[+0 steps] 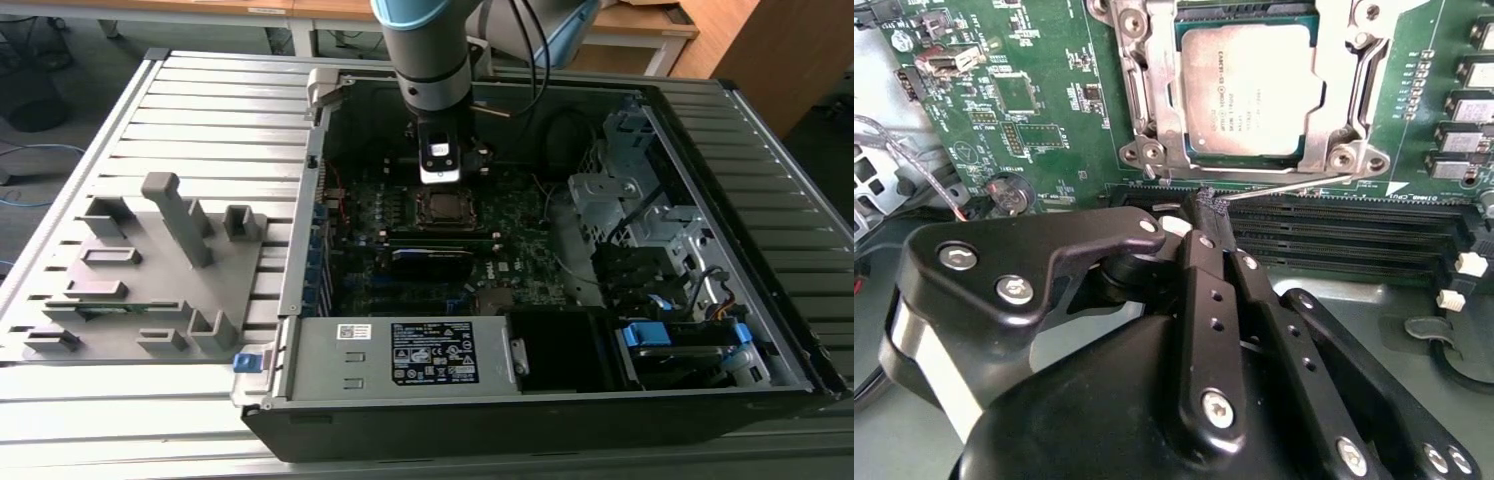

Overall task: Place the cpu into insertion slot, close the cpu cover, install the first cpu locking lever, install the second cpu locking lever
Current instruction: 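Install the first cpu locking lever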

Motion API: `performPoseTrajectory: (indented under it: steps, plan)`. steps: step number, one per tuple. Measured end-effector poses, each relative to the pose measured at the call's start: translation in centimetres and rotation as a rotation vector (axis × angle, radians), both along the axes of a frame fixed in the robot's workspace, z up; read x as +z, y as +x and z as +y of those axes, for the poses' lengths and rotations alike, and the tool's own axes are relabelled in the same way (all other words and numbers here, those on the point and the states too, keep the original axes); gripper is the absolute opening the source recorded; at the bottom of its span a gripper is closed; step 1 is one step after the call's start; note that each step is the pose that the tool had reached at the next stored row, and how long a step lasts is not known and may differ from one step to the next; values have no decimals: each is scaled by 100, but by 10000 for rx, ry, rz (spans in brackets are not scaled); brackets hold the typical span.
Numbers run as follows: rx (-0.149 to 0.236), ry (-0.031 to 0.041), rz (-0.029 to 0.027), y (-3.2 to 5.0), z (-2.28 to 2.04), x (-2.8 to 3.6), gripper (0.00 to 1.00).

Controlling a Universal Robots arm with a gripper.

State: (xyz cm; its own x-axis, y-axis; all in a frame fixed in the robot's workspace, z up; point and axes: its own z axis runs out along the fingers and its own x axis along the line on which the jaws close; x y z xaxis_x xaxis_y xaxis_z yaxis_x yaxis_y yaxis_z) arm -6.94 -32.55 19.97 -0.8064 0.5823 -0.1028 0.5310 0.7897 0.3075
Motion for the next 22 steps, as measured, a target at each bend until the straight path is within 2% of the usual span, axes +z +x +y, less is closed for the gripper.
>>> performPoseTrajectory:
  steps: [5,15,22]
  plan:
    - [-2,-4,3,-1,5,4,11]
    - [-1,-1,1,0,41,3,11]
    - [0,-2,-2,0,44,-9,11]
